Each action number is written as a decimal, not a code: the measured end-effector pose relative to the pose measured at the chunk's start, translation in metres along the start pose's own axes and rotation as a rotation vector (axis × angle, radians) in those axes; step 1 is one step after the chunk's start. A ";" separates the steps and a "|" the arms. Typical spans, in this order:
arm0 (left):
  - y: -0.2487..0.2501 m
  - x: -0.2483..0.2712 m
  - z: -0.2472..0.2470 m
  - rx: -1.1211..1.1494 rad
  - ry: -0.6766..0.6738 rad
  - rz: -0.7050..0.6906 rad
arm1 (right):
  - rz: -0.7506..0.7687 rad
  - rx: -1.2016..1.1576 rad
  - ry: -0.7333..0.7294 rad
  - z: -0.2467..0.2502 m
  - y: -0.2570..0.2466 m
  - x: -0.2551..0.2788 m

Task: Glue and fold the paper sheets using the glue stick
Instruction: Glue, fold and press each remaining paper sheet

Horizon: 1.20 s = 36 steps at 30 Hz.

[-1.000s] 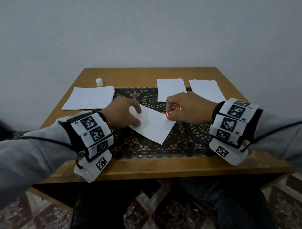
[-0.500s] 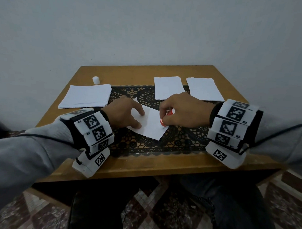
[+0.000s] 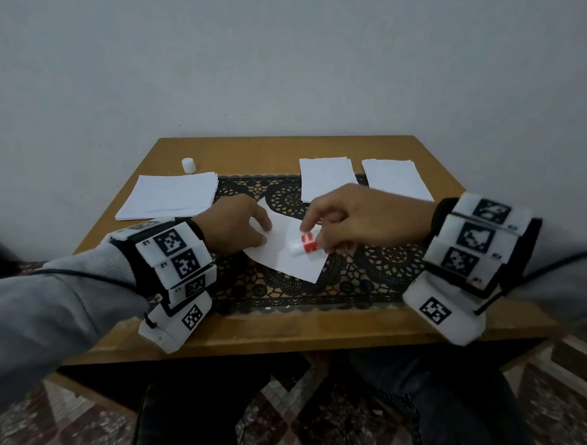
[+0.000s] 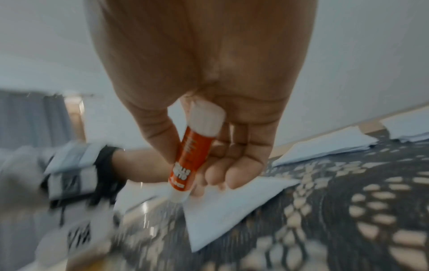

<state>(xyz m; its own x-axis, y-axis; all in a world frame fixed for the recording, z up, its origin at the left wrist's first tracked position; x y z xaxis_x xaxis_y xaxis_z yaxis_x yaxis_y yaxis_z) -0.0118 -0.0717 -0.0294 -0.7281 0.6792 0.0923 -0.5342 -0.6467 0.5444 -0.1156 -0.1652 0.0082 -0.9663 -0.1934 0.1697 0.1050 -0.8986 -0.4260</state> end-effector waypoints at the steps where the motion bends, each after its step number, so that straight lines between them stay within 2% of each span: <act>1: -0.001 0.001 0.004 0.024 0.016 -0.002 | -0.002 0.012 0.028 0.011 0.005 0.001; 4: -0.004 0.004 0.013 0.060 0.035 -0.001 | -0.042 0.069 0.138 0.040 0.022 -0.002; 10: -0.010 0.007 0.015 0.039 0.006 0.040 | -0.243 -0.162 0.410 0.069 0.067 -0.046; 14: -0.010 0.011 0.012 -0.049 -0.033 0.032 | -0.338 -0.176 0.540 0.076 0.080 -0.085; 18: -0.013 0.017 0.010 -0.030 -0.081 0.028 | -0.352 -0.092 0.551 0.080 0.075 -0.121; 24: -0.011 0.019 0.012 -0.022 -0.089 -0.025 | -0.359 -0.090 0.556 0.090 0.069 -0.166; 31: -0.019 0.014 0.013 0.029 -0.115 -0.018 | -0.387 -0.046 0.447 0.071 0.071 -0.207; 36: -0.023 0.015 0.013 0.020 -0.103 -0.033 | -0.403 0.071 0.394 0.067 0.067 -0.216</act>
<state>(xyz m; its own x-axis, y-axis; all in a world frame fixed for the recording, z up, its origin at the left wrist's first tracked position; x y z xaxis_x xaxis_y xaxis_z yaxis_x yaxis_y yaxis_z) -0.0048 -0.0428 -0.0300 -0.6622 0.7324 0.1586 -0.5473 -0.6172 0.5653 0.1161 -0.2102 0.0025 -0.9467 0.3192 -0.0436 -0.2874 -0.8979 -0.3334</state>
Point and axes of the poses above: each hand's wrist, its own x-axis away from the middle knuckle, its own z-axis out of the back of the hand, y = z × x, the point moved 10 cm from there along -x, towards the middle knuckle, and after that the axes turned 14 degrees about x, right-handed, at the moved point
